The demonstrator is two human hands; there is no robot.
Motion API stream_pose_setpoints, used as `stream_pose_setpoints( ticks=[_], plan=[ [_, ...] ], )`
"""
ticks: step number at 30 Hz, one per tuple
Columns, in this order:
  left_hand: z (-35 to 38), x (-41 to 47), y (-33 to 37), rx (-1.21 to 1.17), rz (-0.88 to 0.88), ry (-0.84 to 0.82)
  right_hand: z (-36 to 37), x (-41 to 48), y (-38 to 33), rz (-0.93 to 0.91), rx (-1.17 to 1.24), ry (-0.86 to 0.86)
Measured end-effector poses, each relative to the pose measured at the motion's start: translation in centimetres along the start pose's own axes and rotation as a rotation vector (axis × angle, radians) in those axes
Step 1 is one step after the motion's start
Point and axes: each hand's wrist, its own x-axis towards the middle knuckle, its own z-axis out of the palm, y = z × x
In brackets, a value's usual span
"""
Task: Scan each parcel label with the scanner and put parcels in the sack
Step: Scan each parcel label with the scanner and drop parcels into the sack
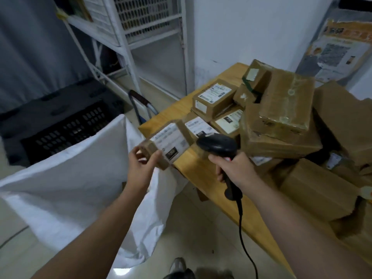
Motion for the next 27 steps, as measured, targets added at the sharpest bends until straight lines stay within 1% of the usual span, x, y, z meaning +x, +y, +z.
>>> stream_pose_setpoints(
  ticks=[3, 5, 6, 8, 10, 12, 13, 17, 19, 21, 23, 25, 27],
  plan=[
    [-4.4, -0.1, -3.1, 0.074, -0.051, 0.14, 2.7, 1.5, 1.5, 0.092, 0.077, -0.011],
    [-7.2, 0.7, -5.4, 0.255, -0.092, 0.224, 5.0, 2.5, 2.3, 0.128, 0.087, -0.01],
    [-8.3, 1.3, -6.4, 0.397, -0.119, 0.233, 6.1, 3.0, 2.6, 0.137, 0.094, -0.013],
    [-9.3, 3.0, -8.0, 0.683, -0.177, 0.185, 8.3, 4.3, 2.9, 0.151, 0.097, -0.024],
    [-8.9, 4.5, -8.1, 0.839, -0.235, 0.087, 10.3, 5.5, 2.9, 0.161, 0.08, -0.03],
    [-7.8, 6.0, -7.3, 0.846, -0.21, -0.009, 11.8, 6.6, 2.8, 0.173, 0.06, -0.014],
    [-7.1, 6.8, -7.0, 0.84, -0.164, -0.056, 12.3, 7.0, 2.9, 0.18, 0.052, 0.009],
    [-3.0, 10.2, -4.0, 0.788, 0.172, -0.226, 12.6, 8.3, 3.2, 0.192, 0.067, 0.122],
    [-0.2, 12.0, -2.4, 0.724, 0.285, -0.288, 11.9, 8.7, 3.2, 0.192, 0.071, 0.206],
    [2.8, 13.6, -1.1, 0.665, 0.312, -0.344, 10.7, 8.9, 3.4, 0.173, 0.09, 0.295],
    [5.5, 15.1, -0.1, 0.637, 0.302, -0.392, 9.3, 9.0, 3.3, 0.146, 0.104, 0.376],
    [7.9, 16.8, 0.3, 0.616, 0.236, -0.455, 7.7, 9.5, 2.8, 0.116, 0.08, 0.436],
    [9.8, 18.4, 0.5, 0.598, 0.119, -0.499, 6.4, 10.4, 2.2, 0.09, 0.032, 0.473]
  ],
)
